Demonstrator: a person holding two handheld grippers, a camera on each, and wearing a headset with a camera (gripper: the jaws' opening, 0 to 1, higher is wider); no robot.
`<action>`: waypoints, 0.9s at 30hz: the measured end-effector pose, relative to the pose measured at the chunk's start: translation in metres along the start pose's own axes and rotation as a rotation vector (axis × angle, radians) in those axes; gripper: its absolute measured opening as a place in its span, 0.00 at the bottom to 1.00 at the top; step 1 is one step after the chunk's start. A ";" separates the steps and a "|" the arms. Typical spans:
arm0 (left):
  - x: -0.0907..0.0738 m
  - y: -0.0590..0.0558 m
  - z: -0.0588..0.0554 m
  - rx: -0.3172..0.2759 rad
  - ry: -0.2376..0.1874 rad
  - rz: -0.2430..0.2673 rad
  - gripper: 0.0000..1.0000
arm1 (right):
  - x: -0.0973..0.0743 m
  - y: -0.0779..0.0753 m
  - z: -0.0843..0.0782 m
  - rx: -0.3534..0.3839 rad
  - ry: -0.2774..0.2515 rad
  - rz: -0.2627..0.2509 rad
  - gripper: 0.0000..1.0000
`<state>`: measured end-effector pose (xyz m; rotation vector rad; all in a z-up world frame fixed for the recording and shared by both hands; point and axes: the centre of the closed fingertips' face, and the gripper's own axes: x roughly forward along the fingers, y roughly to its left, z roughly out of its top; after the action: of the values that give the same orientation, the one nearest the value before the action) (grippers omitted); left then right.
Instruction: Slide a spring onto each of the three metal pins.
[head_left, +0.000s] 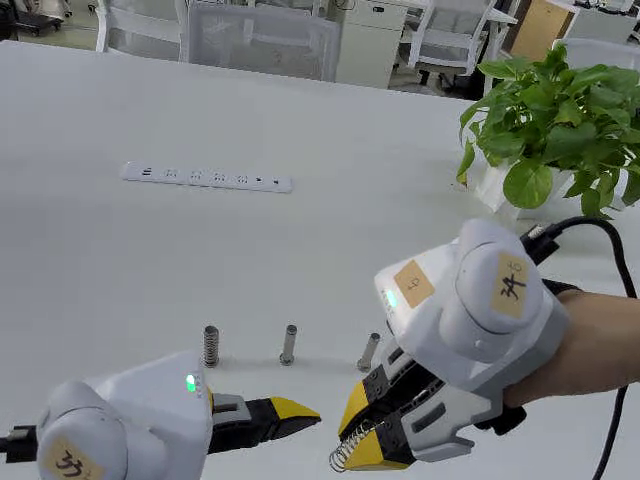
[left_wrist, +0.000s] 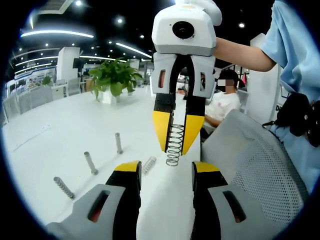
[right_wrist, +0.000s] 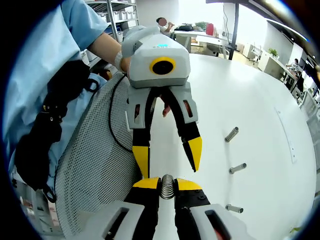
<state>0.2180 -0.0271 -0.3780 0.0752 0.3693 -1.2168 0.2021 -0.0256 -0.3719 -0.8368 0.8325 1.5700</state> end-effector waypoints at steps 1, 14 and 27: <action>-0.001 0.002 -0.001 -0.005 -0.002 0.012 0.40 | 0.000 0.000 0.000 0.000 -0.001 -0.001 0.07; -0.024 0.040 -0.011 -0.070 0.003 0.199 0.77 | 0.002 0.001 -0.010 -0.003 0.013 0.009 0.07; -0.042 0.067 -0.025 -0.123 0.046 0.350 0.99 | 0.003 0.000 -0.023 0.005 0.031 0.000 0.07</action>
<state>0.2616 0.0404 -0.3971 0.0587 0.4499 -0.8457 0.2039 -0.0433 -0.3861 -0.8598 0.8581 1.5579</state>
